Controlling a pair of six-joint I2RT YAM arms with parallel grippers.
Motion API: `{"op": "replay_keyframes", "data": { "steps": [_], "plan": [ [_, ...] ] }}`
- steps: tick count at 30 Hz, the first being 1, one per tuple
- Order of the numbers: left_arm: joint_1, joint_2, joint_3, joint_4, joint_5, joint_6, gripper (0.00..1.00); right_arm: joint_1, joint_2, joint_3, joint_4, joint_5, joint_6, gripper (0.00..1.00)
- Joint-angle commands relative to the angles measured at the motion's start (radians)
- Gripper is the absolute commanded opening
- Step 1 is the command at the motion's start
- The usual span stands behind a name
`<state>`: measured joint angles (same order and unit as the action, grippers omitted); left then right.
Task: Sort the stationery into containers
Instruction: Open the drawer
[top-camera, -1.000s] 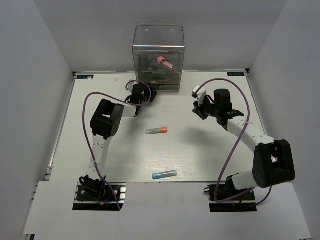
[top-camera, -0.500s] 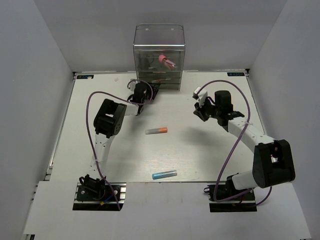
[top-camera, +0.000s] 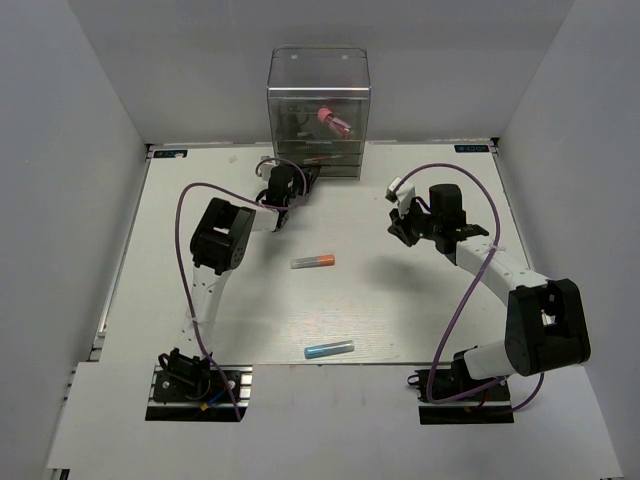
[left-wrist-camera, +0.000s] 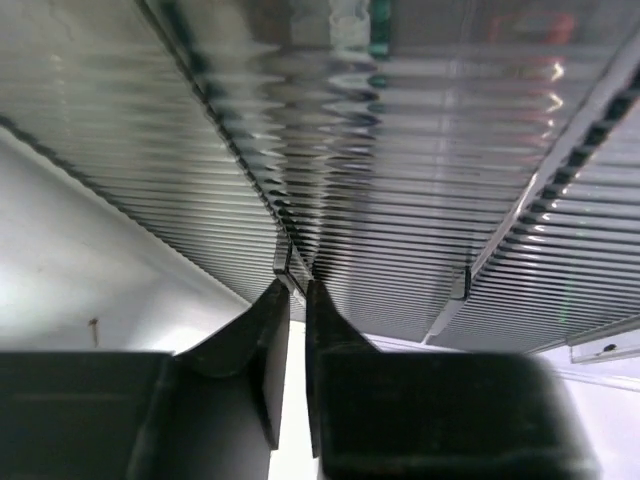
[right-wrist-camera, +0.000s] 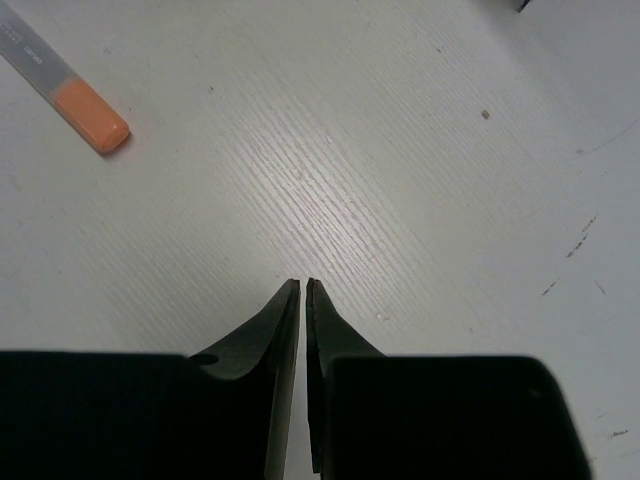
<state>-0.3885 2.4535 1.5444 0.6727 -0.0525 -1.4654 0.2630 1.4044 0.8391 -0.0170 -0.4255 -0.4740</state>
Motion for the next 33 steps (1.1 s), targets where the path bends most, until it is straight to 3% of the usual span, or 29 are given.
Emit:
{"op": "replay_keyframes", "data": {
  "steps": [1,4,19,25,28,31,32,33],
  "plan": [
    [0.007,0.016,0.028,0.005,-0.038,-0.003,0.14,-0.001,-0.016,-0.006,-0.012,-0.025,0.003,0.13],
    [0.007,0.016,0.028,0.005,-0.038,-0.003,0.00,0.002,-0.016,-0.006,-0.012,-0.027,0.003,0.13],
    [-0.021,-0.082,-0.200,0.122,0.005,-0.003,0.00,-0.001,-0.004,-0.001,-0.014,-0.047,0.005,0.13],
    [-0.030,-0.175,-0.320,0.160,0.039,0.010,0.00,0.002,-0.001,0.006,-0.024,-0.067,0.002,0.21],
    [-0.039,-0.218,-0.388,0.159,0.026,0.010,0.00,0.007,0.008,0.015,-0.027,-0.081,-0.003,0.37],
    [-0.039,-0.218,-0.379,0.139,0.054,0.019,0.01,0.007,0.022,0.035,-0.046,-0.102,-0.009,0.60],
    [-0.039,-0.206,-0.354,0.130,0.066,0.019,0.10,0.007,0.024,0.040,-0.050,-0.108,-0.015,0.69],
    [-0.029,-0.206,-0.340,0.110,0.088,0.019,0.31,0.008,0.027,0.044,-0.063,-0.119,-0.020,0.71]
  ]
}}
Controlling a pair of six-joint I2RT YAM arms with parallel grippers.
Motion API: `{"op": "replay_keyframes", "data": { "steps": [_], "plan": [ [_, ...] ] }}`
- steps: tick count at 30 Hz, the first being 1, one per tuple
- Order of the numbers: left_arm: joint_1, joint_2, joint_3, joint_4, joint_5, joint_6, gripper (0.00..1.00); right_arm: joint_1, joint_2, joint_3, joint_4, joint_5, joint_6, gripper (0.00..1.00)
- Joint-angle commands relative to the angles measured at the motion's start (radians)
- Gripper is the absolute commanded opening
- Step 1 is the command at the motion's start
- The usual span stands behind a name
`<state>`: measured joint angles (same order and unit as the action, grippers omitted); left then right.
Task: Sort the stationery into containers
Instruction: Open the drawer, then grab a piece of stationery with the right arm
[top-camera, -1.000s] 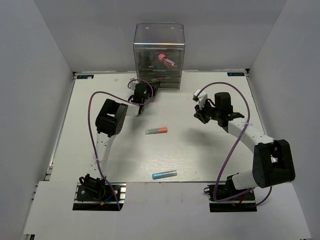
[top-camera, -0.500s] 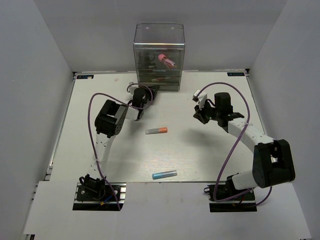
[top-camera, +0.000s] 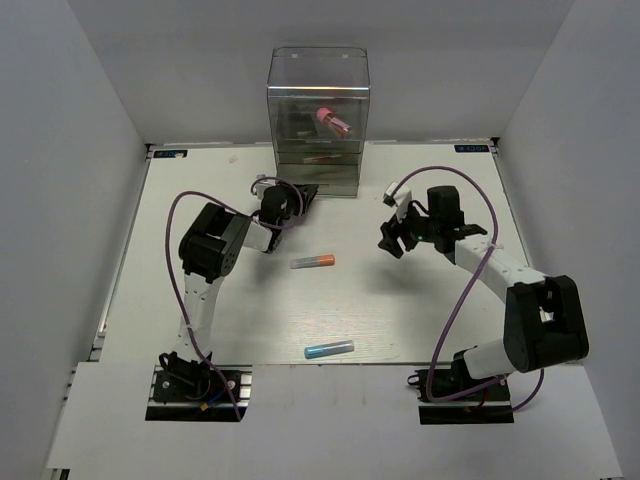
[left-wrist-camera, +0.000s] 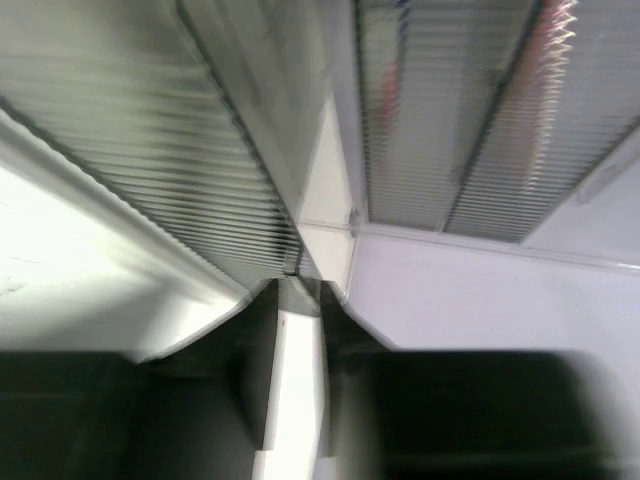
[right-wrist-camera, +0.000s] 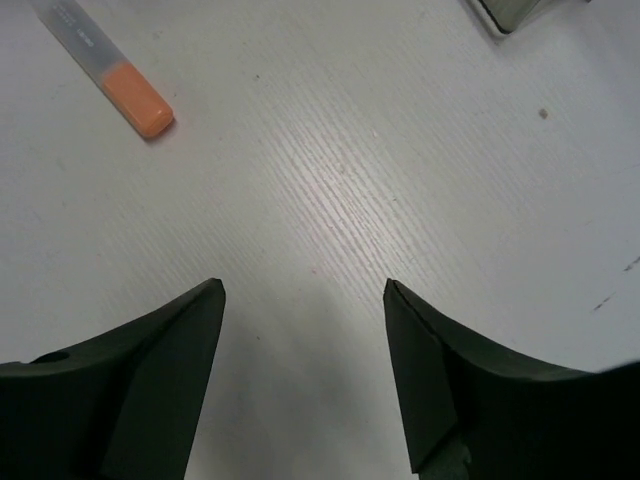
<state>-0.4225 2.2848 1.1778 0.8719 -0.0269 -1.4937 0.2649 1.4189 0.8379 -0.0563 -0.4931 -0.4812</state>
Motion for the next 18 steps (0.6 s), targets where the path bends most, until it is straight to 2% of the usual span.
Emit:
{"op": "replay_keyframes", "data": {
  "steps": [1,3,4,7,8,9,10,13,18],
  "plan": [
    [0.005,-0.028,0.040,-0.103,0.062,0.047,0.37,0.007,0.015,0.056,-0.040,-0.058,-0.019,0.72],
    [0.005,-0.028,0.063,-0.128,0.074,0.058,0.47,0.007,0.018,0.073,-0.056,-0.093,-0.052,0.72],
    [0.005,-0.039,0.063,-0.128,0.084,0.058,0.55,0.007,0.020,0.079,-0.094,-0.110,-0.066,0.72],
    [0.005,-0.091,0.027,-0.152,0.110,0.069,0.67,0.010,0.037,0.102,-0.178,-0.231,-0.222,0.71],
    [0.005,-0.106,0.011,-0.152,0.120,0.078,0.67,0.013,0.043,0.110,-0.203,-0.315,-0.256,0.71],
    [0.005,-0.125,-0.009,-0.152,0.134,0.087,0.67,0.019,0.052,0.134,-0.255,-0.343,-0.384,0.69],
    [0.005,-0.145,-0.050,-0.152,0.143,0.087,0.71,0.022,0.057,0.147,-0.289,-0.364,-0.431,0.68],
    [0.014,-0.226,-0.137,-0.188,0.177,0.125,0.71,0.053,0.119,0.211,-0.407,-0.432,-0.587,0.66],
    [0.014,-0.347,-0.253,-0.250,0.231,0.219,0.71,0.148,0.230,0.277,-0.424,-0.383,-0.620,0.66]
  ]
}}
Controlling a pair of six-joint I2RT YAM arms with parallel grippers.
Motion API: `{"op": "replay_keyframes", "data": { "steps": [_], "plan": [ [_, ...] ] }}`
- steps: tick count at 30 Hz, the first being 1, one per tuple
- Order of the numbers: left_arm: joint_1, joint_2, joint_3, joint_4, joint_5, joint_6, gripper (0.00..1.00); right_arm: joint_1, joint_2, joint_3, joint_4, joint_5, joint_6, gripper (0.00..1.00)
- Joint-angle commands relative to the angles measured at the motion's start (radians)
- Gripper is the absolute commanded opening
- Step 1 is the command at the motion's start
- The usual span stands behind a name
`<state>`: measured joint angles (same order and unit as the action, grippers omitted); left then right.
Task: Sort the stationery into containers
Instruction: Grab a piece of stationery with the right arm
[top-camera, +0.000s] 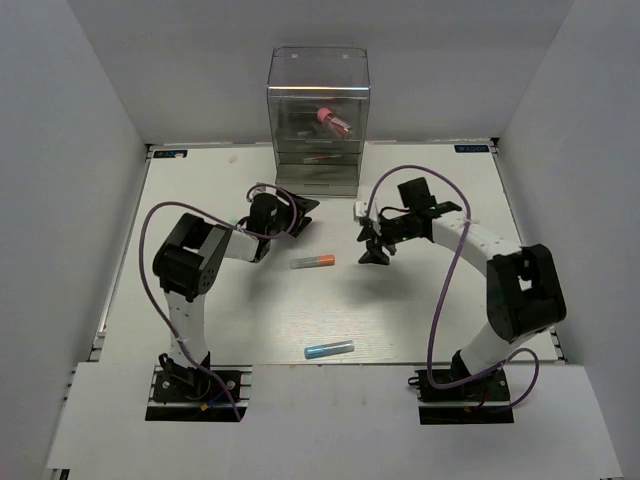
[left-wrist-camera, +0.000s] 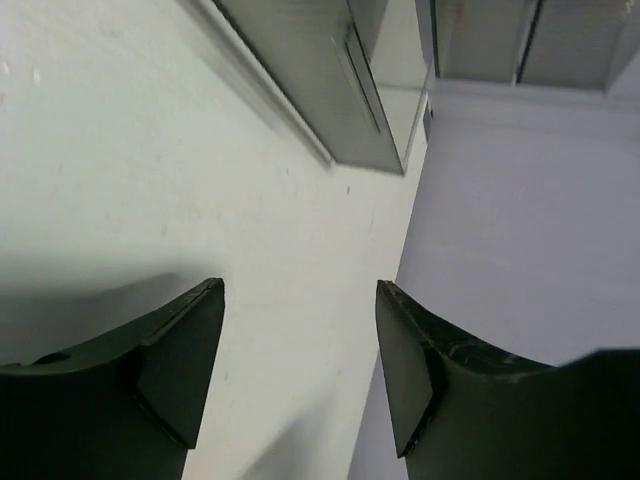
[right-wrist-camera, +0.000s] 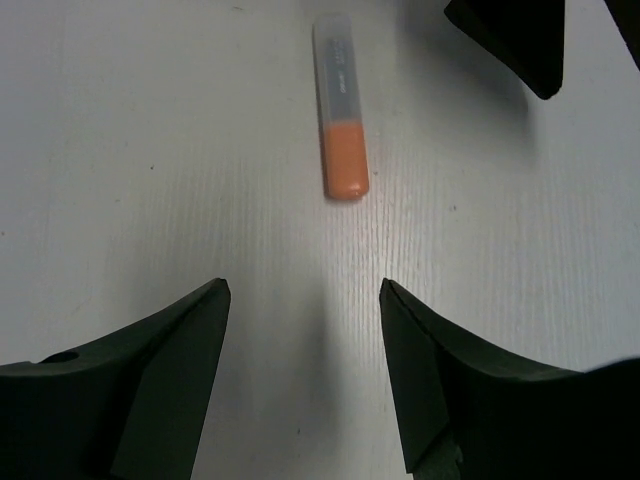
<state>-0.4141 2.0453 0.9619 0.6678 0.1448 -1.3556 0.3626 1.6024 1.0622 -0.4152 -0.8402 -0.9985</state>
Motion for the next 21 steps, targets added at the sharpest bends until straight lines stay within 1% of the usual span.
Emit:
{"op": "replay_keyframes", "data": {
  "steps": [1,3,4,5,6,7,8,10,11,12,13,14,15,16,17,19,21],
  "plan": [
    [0.006,-0.131,-0.070,-0.068,0.059,0.117,0.72,0.062,0.057,0.076,-0.059,0.002,-0.103,0.68],
    [0.006,-0.213,-0.101,-0.144,0.082,0.165,0.72,0.117,0.106,0.091,-0.019,0.054,-0.063,0.71],
    [0.017,-0.243,-0.123,-0.180,0.082,0.218,0.72,0.145,0.119,0.119,0.002,0.090,-0.052,0.74],
    [0.017,-0.273,-0.133,-0.254,0.091,0.249,0.72,0.159,0.148,0.128,0.009,0.107,-0.028,0.74],
    [0.017,-0.337,-0.134,-0.296,0.091,0.283,0.73,0.171,0.160,0.149,0.006,0.130,-0.026,0.76],
    [0.017,-0.371,-0.146,-0.344,0.078,0.352,0.75,0.209,0.181,0.165,0.009,0.150,-0.023,0.76],
    [0.017,-0.405,-0.146,-0.446,0.053,0.386,0.77,0.220,0.200,0.185,0.012,0.168,-0.019,0.76],
    [0.026,-0.498,-0.131,-0.558,0.015,0.444,0.86,0.258,0.247,0.205,0.015,0.188,-0.012,0.76],
    [0.026,-0.526,-0.121,-0.623,-0.032,0.491,0.90,0.265,0.257,0.234,0.018,0.214,-0.006,0.76],
    [0.035,-0.552,-0.098,-0.736,-0.056,0.516,0.95,0.282,0.272,0.245,0.024,0.223,0.024,0.76],
    [0.035,-0.577,-0.089,-0.791,-0.082,0.536,0.98,0.289,0.310,0.255,0.030,0.231,0.031,0.76],
    [0.035,-0.623,-0.080,-0.845,-0.140,0.547,1.00,0.301,0.320,0.283,0.038,0.260,0.040,0.76],
    [0.044,-0.643,-0.080,-0.931,-0.180,0.562,1.00,0.308,0.353,0.291,0.052,0.273,0.066,0.76],
    [0.044,-0.664,-0.071,-0.970,-0.180,0.563,1.00,0.311,0.353,0.306,0.055,0.292,0.069,0.76],
    [0.054,-0.683,-0.071,-1.008,-0.221,0.563,1.00,0.315,0.372,0.312,0.050,0.299,0.073,0.76],
    [0.064,-0.731,-0.071,-1.106,-0.254,0.563,1.00,0.318,0.395,0.338,0.043,0.319,0.069,0.76],
    [0.064,-0.752,-0.071,-1.160,-0.293,0.550,1.00,0.323,0.427,0.366,0.007,0.335,0.060,0.75]
  ]
}}
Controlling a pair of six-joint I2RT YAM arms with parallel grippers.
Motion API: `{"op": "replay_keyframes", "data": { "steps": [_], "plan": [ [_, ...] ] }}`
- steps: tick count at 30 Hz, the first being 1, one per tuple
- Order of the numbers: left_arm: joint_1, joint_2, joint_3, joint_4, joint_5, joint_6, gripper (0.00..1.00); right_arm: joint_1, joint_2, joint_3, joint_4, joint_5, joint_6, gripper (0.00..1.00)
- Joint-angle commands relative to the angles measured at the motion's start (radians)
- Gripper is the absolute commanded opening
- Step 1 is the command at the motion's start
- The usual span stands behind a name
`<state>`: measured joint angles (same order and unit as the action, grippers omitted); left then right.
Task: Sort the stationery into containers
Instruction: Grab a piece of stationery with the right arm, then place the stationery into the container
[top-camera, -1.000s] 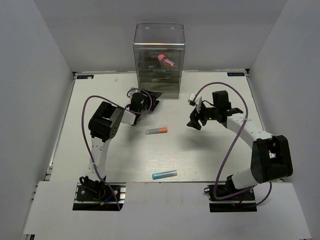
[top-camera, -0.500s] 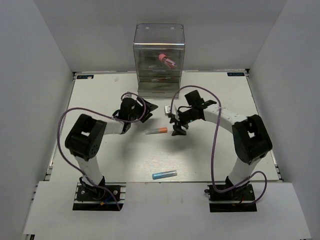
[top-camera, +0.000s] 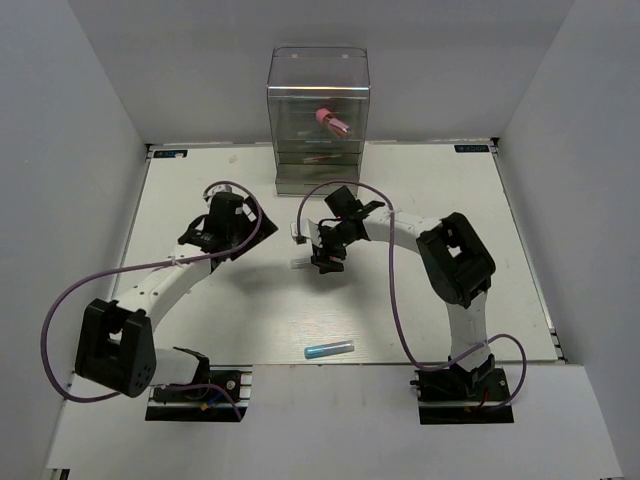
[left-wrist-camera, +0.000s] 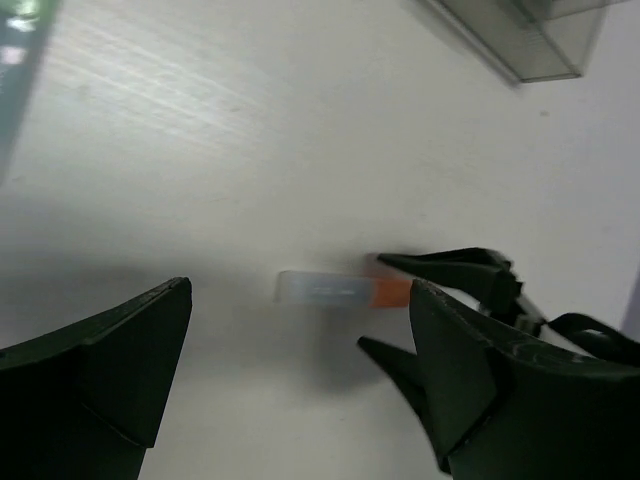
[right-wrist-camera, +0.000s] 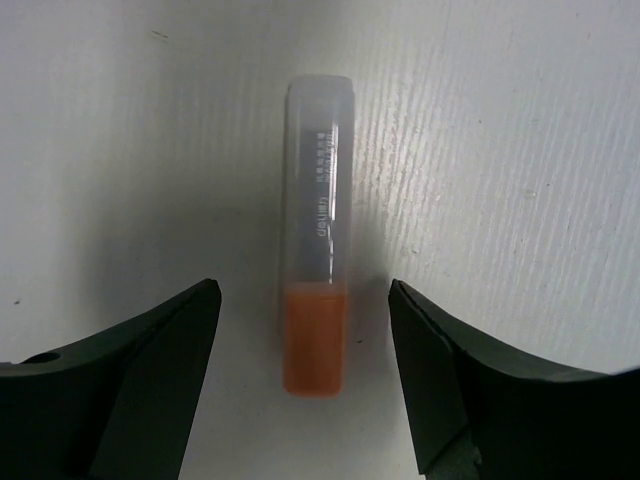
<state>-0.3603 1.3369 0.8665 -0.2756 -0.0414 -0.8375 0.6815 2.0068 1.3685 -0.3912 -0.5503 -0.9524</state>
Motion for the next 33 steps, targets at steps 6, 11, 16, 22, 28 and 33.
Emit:
{"op": "replay_keyframes", "data": {
  "steps": [6,11,16,22,28,33],
  "plan": [
    [0.052,-0.067,0.016,-0.338,-0.167,0.012,1.00,0.003,0.069,0.087,-0.073,0.072,0.000,0.63],
    [0.072,-0.012,0.083,-0.350,-0.178,0.086,1.00,-0.007,0.047,0.069,-0.110,0.078,-0.022,0.28],
    [0.093,0.079,0.138,-0.364,-0.210,0.199,1.00,-0.019,-0.017,0.058,-0.101,0.119,-0.025,0.08],
    [0.103,0.166,0.218,-0.332,-0.201,0.337,1.00,-0.094,-0.036,0.254,-0.072,0.187,0.038,0.05],
    [0.103,0.290,0.310,-0.332,-0.189,0.442,0.99,-0.132,0.007,0.408,0.024,0.315,0.023,0.05],
    [0.103,0.360,0.388,-0.378,-0.216,0.511,0.99,-0.135,0.064,0.498,0.107,0.417,-0.008,0.06]
  ]
}}
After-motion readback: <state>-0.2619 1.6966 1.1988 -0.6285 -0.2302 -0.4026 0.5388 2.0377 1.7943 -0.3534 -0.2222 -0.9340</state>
